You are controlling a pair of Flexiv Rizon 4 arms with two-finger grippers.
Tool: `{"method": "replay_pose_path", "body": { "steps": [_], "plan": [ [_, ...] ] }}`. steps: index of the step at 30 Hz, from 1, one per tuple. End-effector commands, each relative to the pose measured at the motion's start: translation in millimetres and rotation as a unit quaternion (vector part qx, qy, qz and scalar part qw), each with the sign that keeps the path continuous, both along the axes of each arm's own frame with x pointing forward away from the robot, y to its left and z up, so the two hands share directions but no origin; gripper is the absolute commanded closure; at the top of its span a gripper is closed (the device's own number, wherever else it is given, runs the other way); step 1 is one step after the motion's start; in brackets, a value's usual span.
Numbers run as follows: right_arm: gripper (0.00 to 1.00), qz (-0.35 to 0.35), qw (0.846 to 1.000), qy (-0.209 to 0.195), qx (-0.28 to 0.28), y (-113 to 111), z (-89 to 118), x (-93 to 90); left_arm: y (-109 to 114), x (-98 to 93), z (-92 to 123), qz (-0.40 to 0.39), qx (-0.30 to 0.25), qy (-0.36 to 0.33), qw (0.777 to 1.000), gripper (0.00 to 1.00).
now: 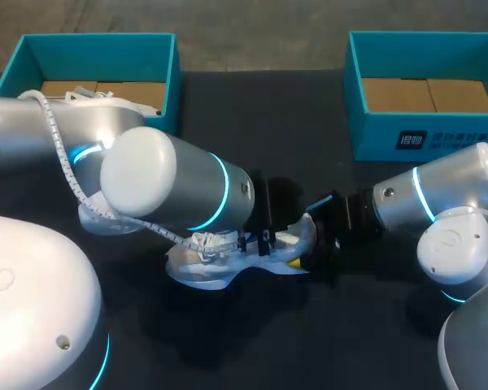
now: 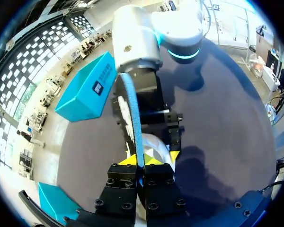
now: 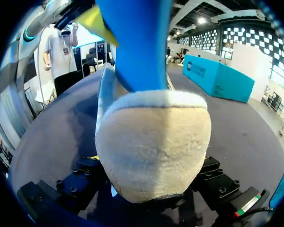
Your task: Take the shoe out of the shoebox, open the shoe tongue, remove and reinsert the insole, then place the shoe into the shoebox
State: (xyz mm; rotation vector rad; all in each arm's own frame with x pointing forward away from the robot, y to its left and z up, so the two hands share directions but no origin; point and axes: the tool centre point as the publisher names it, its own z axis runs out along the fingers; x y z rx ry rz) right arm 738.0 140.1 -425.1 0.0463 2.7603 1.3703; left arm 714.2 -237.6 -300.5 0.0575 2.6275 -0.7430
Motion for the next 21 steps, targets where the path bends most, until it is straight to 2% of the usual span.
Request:
{"method": "replay_pose_path", "body": {
  "steps": [1, 12, 21],
  "plan": [
    [1.00, -0.001, 1.000, -0.001, -0.001, 1.9, -3.1, -0.5, -2.2, 1.9, 19.7, -0.008, 0.004, 0.002, 1.000, 1.00],
    [1.00, -0.001, 1.000, -0.001, -0.001, 1.9, -3.1, -0.5, -18.9, 8.3, 59.5, -0.054, -0.022, -0.004, 0.998, 1.00],
    [1.00, -0.001, 1.000, -0.001, -0.001, 1.9, -3.1, -0.5, -21.9, 4.8, 75.0, -0.087, -0.043, -0.011, 0.995, 1.00]
  ]
}}
